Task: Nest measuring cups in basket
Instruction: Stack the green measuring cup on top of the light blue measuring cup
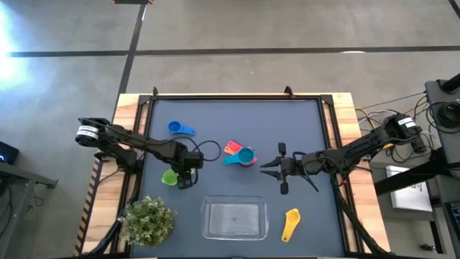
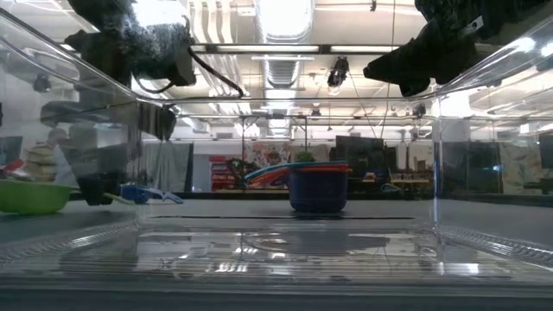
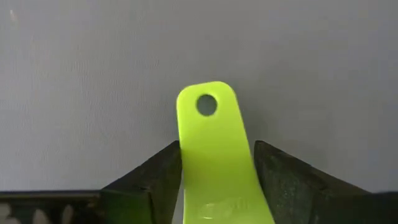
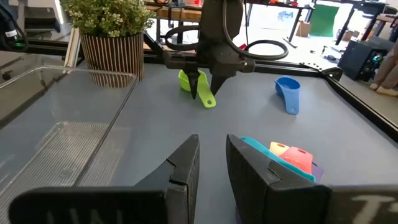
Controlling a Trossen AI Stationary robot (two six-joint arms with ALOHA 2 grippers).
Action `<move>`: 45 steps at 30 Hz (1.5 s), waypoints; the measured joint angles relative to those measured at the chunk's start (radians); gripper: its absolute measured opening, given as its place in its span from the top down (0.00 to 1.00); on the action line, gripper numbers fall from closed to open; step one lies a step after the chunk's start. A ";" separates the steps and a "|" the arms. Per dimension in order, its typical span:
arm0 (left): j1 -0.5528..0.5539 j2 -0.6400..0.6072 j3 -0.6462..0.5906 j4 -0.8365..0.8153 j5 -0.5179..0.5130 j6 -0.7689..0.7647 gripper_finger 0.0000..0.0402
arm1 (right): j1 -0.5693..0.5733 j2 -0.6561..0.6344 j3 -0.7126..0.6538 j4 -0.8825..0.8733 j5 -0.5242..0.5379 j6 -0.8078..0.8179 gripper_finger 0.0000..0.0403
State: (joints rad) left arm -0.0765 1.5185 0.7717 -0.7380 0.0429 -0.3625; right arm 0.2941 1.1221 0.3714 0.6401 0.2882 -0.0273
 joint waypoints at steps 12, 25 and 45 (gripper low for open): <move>0.028 0.000 0.051 0.003 -0.015 0.127 0.67 | 0.000 0.000 0.000 0.000 0.000 0.000 0.83; 0.284 0.000 0.264 0.005 -0.078 0.335 0.67 | 0.000 0.000 0.000 0.001 0.001 0.000 0.83; 0.631 0.323 0.585 0.086 0.093 0.294 0.67 | 0.000 0.000 0.001 -0.006 0.027 0.000 0.83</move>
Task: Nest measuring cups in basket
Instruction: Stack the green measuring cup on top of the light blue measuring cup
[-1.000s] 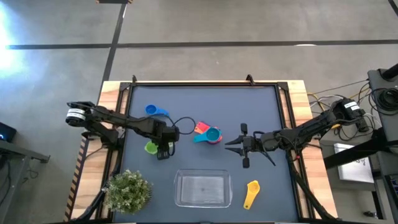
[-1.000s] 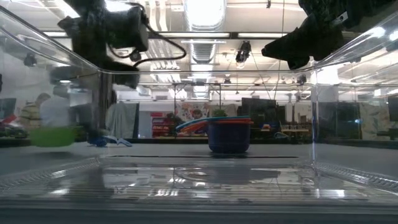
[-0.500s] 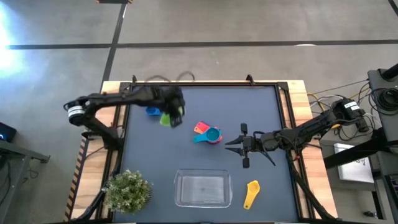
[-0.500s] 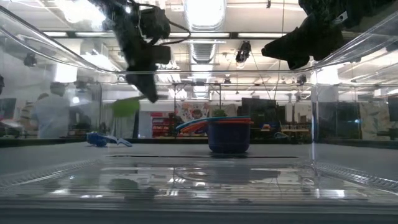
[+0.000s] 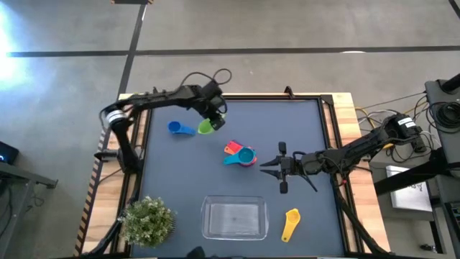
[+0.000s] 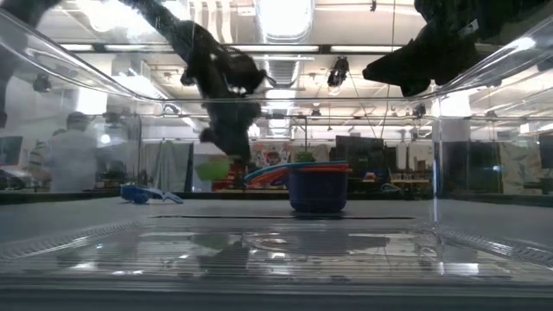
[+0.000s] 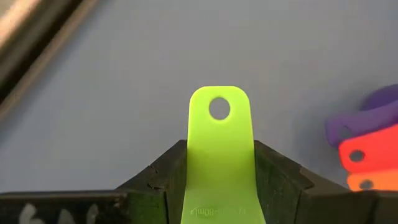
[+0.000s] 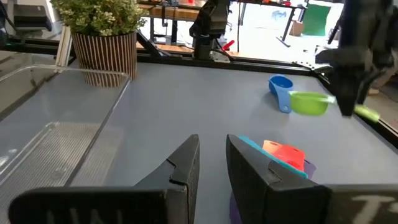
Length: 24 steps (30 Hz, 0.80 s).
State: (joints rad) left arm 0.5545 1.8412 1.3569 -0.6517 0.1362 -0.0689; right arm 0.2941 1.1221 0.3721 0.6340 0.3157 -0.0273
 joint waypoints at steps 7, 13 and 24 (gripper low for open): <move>-0.001 0.143 0.073 -0.003 0.034 0.019 0.63 | 0.000 0.000 0.000 -0.016 0.000 0.000 0.83; -0.006 0.169 0.096 -0.026 0.034 0.062 0.45 | 0.000 0.000 0.000 -0.027 0.000 -0.001 0.83; -0.061 0.088 0.206 -0.295 -0.215 0.378 0.41 | 0.000 0.000 0.000 -0.027 0.000 -0.011 0.83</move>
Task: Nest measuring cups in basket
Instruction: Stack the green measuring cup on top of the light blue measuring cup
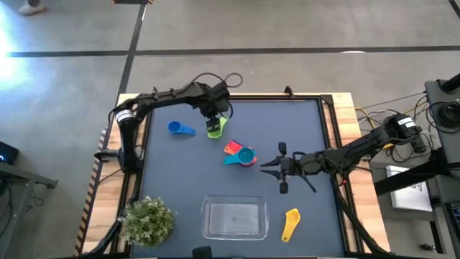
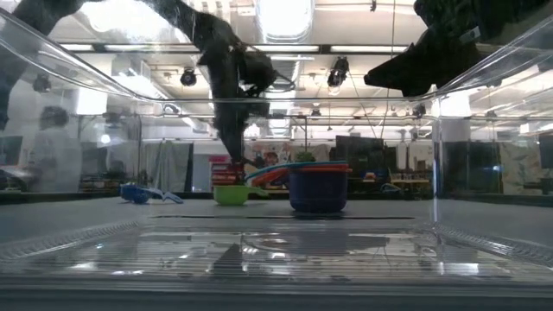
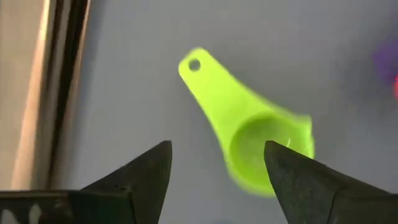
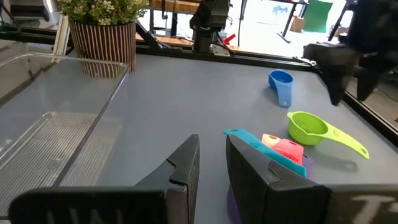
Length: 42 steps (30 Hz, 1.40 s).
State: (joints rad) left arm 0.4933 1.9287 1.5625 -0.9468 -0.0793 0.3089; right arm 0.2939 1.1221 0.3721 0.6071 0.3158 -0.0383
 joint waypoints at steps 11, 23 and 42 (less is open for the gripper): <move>-0.133 0.002 0.006 -0.019 -0.091 0.365 0.49 | 0.000 0.000 0.000 0.001 0.002 0.001 0.83; -0.203 0.006 -0.008 0.074 -0.218 0.684 0.52 | 0.000 0.000 0.000 0.001 0.001 0.004 0.83; -0.213 0.125 -0.057 0.112 -0.235 0.943 0.57 | 0.000 0.000 0.000 -0.005 0.021 0.001 0.83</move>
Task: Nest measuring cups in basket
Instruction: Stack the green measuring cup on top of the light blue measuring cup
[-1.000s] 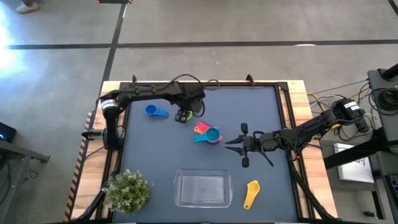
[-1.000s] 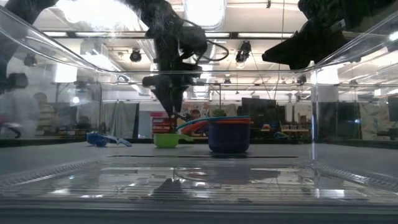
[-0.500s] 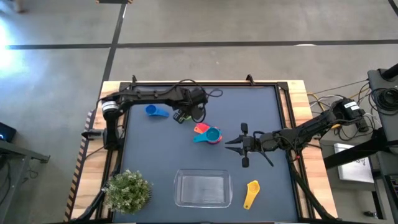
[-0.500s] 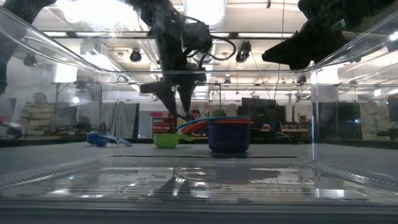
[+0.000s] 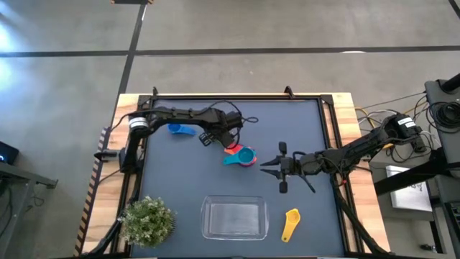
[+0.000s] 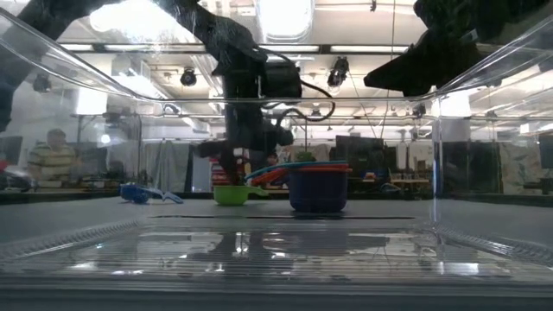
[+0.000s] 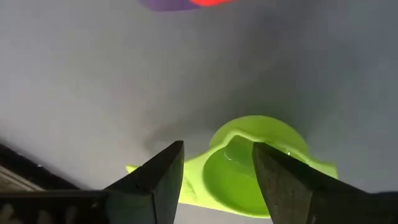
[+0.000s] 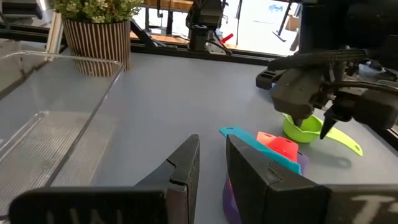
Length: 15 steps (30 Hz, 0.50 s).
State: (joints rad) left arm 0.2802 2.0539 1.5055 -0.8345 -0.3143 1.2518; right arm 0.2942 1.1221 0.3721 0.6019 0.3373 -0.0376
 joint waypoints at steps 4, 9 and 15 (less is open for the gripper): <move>0.002 0.016 0.001 0.006 -0.001 0.020 0.60 | 0.000 0.000 0.000 -0.008 0.004 -0.008 0.83; 0.005 0.024 0.001 0.007 0.002 -0.012 0.65 | 0.000 0.000 0.000 -0.008 0.004 -0.013 0.83; 0.024 0.023 0.001 0.000 0.051 -0.198 0.83 | 0.000 0.000 0.000 -0.008 0.004 -0.017 0.83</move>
State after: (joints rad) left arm 0.3045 2.0769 1.5066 -0.8344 -0.2638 1.0535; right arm 0.2943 1.1221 0.3721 0.5934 0.3416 -0.0547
